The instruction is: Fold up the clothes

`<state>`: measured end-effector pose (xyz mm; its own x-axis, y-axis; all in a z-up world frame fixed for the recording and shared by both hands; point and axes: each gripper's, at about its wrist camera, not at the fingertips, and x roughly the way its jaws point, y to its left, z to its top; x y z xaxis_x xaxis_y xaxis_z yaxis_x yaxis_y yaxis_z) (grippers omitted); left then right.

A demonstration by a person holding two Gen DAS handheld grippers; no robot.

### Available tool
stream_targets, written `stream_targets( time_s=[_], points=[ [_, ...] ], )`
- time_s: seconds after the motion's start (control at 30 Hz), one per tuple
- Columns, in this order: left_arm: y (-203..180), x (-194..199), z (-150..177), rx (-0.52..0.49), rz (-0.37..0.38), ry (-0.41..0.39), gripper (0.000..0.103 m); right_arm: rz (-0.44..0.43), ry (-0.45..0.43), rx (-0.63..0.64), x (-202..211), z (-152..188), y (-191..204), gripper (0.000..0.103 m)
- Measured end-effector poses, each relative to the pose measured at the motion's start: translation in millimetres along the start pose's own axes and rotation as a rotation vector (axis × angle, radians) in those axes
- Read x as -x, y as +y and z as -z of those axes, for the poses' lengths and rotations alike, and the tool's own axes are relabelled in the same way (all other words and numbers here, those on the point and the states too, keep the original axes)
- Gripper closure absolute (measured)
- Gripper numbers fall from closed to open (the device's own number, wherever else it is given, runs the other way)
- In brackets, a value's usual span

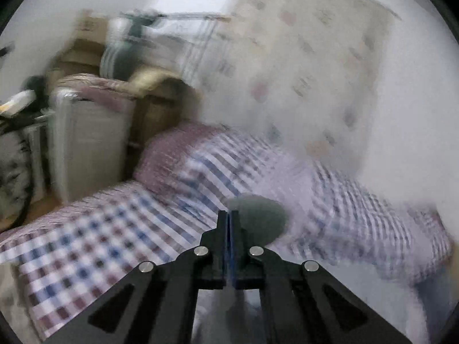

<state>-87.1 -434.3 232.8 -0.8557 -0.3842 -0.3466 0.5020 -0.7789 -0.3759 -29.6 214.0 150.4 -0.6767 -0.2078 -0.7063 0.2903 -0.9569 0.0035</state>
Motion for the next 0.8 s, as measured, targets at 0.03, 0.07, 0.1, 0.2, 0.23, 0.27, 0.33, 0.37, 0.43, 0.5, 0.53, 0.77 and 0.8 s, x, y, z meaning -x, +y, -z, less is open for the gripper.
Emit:
stream_targets(
  time_s=[0.03,0.07,0.1,0.2,0.23,0.27,0.33,0.37,0.43,0.5,0.53,0.77,0.8],
  points=[
    [12,-2,-2,0.014,-0.035,0.016,0.103,-0.001,0.002,0.0,0,1,1,0.04],
    [24,-6,-2,0.021,-0.088,0.032,0.103,0.0,0.005,-0.001,1,1,3,0.04],
    [36,-11,-1,0.026,-0.148,0.056,0.103,-0.002,0.008,-0.001,1,2,4,0.04],
    [85,-35,19,0.083,-0.317,0.218,0.082,-0.009,0.017,0.001,3,2,7,0.04],
    [99,-37,28,0.117,-0.322,0.259,0.058,-0.013,0.02,0.007,3,2,10,0.04],
    [114,-37,37,0.149,-0.312,0.282,0.047,-0.015,0.024,0.014,4,2,12,0.04],
    [138,-33,55,0.199,-0.276,0.323,0.04,-0.015,0.029,0.029,4,1,16,0.04],
    [143,-27,65,0.201,-0.232,0.338,0.035,-0.015,0.032,0.037,5,1,18,0.04],
    [150,-16,85,0.197,-0.162,0.37,0.031,-0.016,0.034,0.047,5,1,22,0.04],
    [149,-7,111,0.166,-0.125,0.434,0.03,-0.023,0.035,0.053,5,1,26,0.04],
    [152,-5,122,0.177,-0.1,0.467,0.03,-0.027,0.035,0.054,5,1,28,0.04],
    [152,-10,178,0.258,0.063,0.668,0.03,-0.069,0.048,0.062,2,7,52,0.04],
    [148,-11,183,0.252,0.083,0.683,0.03,-0.077,0.051,0.064,1,7,56,0.04]
  ],
)
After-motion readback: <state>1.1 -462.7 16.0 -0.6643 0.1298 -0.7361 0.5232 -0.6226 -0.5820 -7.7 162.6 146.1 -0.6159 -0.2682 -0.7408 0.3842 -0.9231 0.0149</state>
